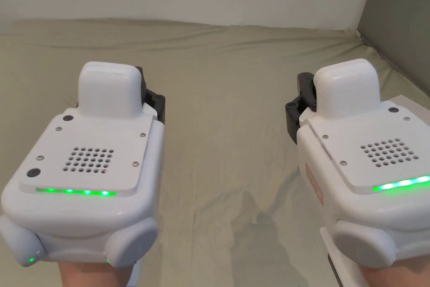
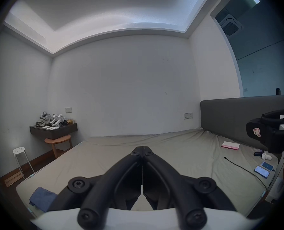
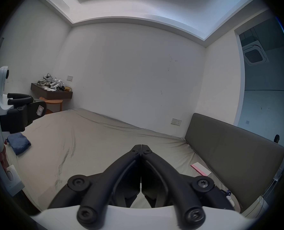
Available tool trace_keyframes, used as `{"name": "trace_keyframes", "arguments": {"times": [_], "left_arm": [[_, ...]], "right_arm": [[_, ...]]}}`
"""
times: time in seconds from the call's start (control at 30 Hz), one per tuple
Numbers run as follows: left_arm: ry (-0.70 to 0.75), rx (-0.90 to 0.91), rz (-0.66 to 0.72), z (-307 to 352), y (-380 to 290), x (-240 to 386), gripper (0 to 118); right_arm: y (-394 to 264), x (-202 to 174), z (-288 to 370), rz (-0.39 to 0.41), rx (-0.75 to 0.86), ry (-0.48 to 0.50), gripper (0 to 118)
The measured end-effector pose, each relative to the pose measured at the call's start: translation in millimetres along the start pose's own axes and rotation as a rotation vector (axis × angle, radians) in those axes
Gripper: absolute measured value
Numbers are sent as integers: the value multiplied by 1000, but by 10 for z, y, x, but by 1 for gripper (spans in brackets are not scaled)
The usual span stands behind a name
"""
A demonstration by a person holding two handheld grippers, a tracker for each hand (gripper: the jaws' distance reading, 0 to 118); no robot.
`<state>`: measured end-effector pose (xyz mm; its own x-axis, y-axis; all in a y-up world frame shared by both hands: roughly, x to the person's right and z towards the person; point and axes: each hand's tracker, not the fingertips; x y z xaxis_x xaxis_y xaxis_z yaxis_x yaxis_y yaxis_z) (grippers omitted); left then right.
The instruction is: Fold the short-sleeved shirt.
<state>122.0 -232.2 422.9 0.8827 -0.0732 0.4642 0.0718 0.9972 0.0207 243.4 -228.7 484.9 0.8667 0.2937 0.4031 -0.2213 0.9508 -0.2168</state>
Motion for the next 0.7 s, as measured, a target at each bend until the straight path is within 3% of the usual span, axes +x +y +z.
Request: {"name": "trace_keyframes", "arguments": {"times": [0.23, 0.4, 0.7], "left_arm": [[-1, 26, -46, 84, -46, 12, 0], [-14, 40, -74, 80, -74, 19, 0], [0, 25, -62, 99, -93, 30, 0]], "right_arm": [[-26, -213, 71, 19, -1, 23, 2], [-45, -188, 83, -23, 6, 29, 2], [-116, -158, 33, -26, -5, 36, 2]]}}
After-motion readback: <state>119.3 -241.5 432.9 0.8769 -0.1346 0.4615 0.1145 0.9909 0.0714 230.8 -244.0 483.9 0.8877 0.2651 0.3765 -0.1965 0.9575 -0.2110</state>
